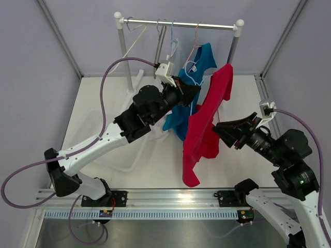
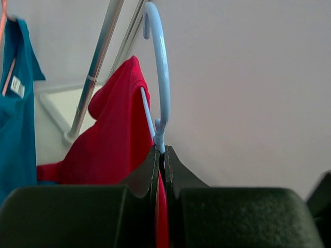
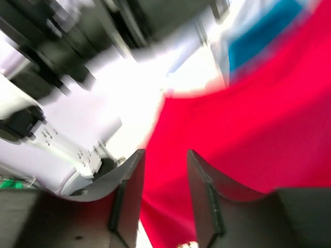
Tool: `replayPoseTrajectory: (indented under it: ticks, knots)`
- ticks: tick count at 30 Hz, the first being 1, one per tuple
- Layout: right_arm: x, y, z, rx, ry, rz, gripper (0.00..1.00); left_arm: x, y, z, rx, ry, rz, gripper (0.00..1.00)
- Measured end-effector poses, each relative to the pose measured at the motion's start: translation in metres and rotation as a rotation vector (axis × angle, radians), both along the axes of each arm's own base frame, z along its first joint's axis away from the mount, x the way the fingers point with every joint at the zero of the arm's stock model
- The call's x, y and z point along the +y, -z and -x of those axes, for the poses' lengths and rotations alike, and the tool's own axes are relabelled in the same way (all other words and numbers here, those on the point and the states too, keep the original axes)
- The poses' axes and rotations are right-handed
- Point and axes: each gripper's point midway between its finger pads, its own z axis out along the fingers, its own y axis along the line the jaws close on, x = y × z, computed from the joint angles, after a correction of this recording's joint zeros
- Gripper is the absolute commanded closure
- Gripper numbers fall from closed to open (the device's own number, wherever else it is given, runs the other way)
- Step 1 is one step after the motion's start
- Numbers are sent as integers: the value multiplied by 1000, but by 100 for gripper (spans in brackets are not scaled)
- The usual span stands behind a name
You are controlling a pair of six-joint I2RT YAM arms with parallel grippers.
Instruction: Remove the t-shirt from the hanger
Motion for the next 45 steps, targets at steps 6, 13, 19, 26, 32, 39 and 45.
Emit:
replayPoseTrajectory:
  ticks: [6, 13, 19, 26, 32, 39, 45]
  knots:
    - [13, -37, -31, -56, 16, -48, 68, -11, 31, 12, 42, 34, -61, 100]
    - [50, -6, -67, 71, -22, -20, 55, -12, 23, 31, 38, 77, -32, 100]
    - [68, -3, -60, 69, -60, -19, 57, -10, 19, 36, 37, 91, -3, 100]
    - [76, 4, -60, 78, -54, -41, 57, -5, 23, 38, 45, 81, 17, 100]
    - [86, 15, -58, 90, -37, -49, 58, 1, 32, 37, 69, 45, 28, 100]
    - [89, 14, -59, 99, -28, -107, 89, 4, 34, 35, 76, 20, 31, 100]
    - [91, 21, -61, 134, -23, -149, 100, 11, 35, 38, 85, 14, 44, 98]
